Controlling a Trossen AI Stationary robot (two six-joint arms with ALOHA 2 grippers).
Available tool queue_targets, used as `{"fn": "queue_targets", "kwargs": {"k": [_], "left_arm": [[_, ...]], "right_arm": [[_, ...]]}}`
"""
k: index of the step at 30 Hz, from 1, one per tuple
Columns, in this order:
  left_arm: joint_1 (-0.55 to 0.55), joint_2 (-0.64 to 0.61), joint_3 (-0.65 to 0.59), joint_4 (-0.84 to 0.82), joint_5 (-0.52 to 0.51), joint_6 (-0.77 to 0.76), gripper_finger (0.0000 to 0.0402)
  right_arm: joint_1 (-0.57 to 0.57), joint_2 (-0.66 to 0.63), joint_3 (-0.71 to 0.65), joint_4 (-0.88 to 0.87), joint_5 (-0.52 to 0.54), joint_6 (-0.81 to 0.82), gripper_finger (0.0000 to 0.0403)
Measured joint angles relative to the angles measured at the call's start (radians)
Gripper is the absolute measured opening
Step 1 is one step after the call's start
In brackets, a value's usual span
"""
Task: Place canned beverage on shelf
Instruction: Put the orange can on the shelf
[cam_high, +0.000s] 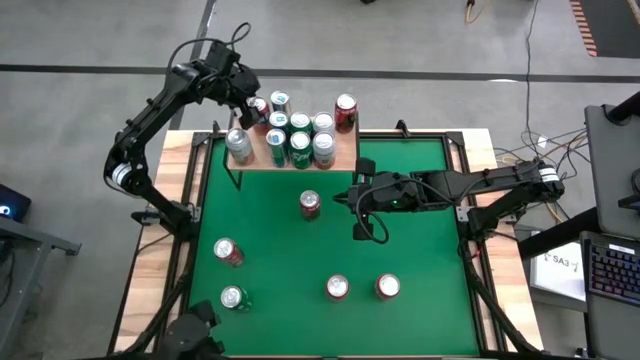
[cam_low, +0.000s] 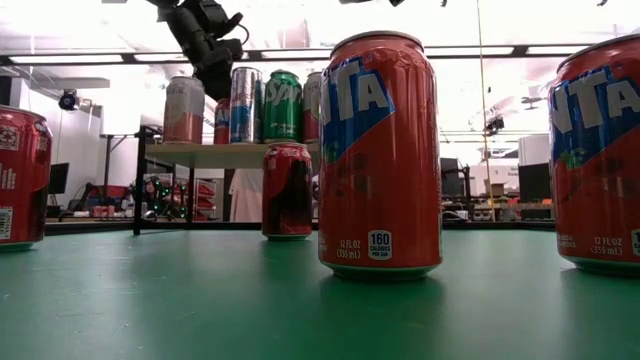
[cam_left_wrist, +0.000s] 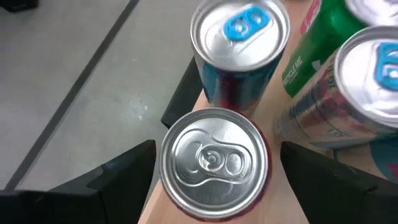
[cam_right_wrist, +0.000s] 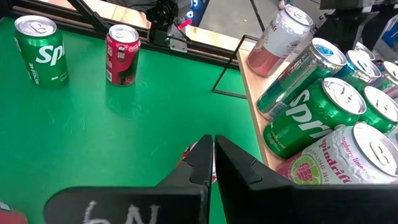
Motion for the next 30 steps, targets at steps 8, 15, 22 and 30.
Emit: {"fn": "queue_targets", "kwargs": {"k": [8, 15, 22, 30], "left_arm": [[0.0, -0.07, 0.029, -0.001, 0.0, -0.042, 0.0326], [-0.07, -0.232, -0.091, 0.13, 0.012, -0.254, 0.0321], [-0.233, -0.51, -0.34, 0.36, -0.052, -0.307, 0.03], [-0.366, -0.758, -0.649, 0.573, -0.052, -0.37, 0.027]], "right_arm": [[0.0, 0.0, 0.0, 0.0, 0.0, 0.0, 0.0009], [0.0, 0.0, -0.003, 0.0, 0.0, -0.011, 0.0009], [0.006, 0.0, -0.003, 0.033, -0.004, -0.042, 0.0009], [0.008, 0.0, -0.042, 0.064, -0.003, 0.005, 0.0009]]}}
